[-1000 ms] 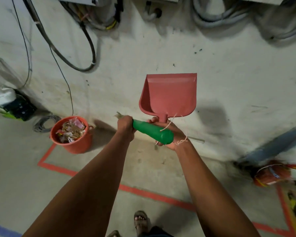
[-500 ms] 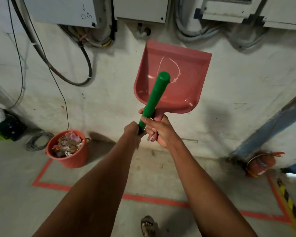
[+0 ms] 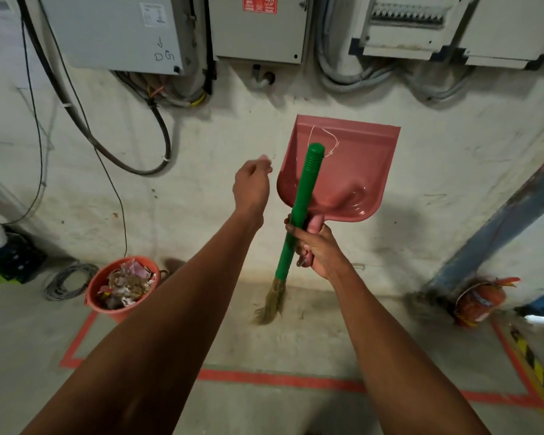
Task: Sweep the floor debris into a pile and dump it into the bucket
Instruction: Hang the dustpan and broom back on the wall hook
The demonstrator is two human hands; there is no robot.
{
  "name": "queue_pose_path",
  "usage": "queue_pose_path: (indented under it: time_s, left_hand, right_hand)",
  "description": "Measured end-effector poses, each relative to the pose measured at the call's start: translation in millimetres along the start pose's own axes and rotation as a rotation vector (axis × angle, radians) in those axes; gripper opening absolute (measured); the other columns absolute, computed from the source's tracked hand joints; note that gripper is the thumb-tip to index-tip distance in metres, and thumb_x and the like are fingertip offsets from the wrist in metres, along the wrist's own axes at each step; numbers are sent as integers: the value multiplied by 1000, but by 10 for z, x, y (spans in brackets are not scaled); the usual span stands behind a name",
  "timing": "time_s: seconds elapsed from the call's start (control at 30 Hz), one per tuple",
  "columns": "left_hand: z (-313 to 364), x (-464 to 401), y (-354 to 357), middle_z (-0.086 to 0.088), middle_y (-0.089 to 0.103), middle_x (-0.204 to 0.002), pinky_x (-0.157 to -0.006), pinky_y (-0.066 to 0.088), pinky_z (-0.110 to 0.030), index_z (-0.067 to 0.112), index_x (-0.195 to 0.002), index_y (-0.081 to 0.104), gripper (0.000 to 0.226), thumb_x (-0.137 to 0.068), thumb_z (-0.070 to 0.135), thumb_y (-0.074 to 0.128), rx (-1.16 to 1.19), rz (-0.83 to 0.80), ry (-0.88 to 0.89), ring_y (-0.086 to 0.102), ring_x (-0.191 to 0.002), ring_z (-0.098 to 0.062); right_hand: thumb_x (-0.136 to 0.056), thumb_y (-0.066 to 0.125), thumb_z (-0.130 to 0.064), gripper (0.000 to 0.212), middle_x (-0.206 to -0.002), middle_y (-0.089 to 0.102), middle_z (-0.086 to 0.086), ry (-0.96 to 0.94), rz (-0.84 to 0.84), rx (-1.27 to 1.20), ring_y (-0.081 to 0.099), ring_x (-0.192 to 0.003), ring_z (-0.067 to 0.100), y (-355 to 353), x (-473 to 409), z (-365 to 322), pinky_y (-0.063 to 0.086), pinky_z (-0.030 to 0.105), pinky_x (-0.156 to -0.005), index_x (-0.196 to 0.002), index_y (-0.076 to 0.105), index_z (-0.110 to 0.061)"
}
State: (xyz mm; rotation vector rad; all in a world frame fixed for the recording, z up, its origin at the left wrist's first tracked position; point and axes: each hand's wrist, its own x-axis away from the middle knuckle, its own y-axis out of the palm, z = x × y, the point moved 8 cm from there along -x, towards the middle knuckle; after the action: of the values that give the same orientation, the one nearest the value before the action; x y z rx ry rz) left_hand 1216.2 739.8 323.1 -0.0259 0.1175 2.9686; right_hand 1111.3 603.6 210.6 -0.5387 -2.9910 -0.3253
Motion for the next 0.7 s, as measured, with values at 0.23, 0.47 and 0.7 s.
queue_pose_path:
  time_s: [0.23,0.47,0.7]
  left_hand:
    - [558,172,672,4,78,-92,-80,49,-21,8,-97,77,47,-102,51,58,12,-333,223,71,-85,-7]
    - [551,275,982,-1,67,-75,-76,49,-24,-1,-83,67,48,-102,43,63,-85,-486,311,62,-73,-10]
    - [529,203,1167,-5,62,-80,-82,46,-37,12,-80,64,32,-105,30,59,-33,-496,194,55,-75,-18]
  right_hand:
    - [-87,84,-27,23,-62,32,0,19,-18,51,28,-49,16,-122,74,121,24,24,-41,-103,68,-20]
    - [-84,87,-34,46,-62,30,0,81,52,73,27,-50,16,-541,59,235,26,24,-39,-112,64,-6]
    - [-85,87,-34,55,-61,28,-1,150,-4,57,27,-48,15,-719,22,254,24,22,-38,-117,60,2]
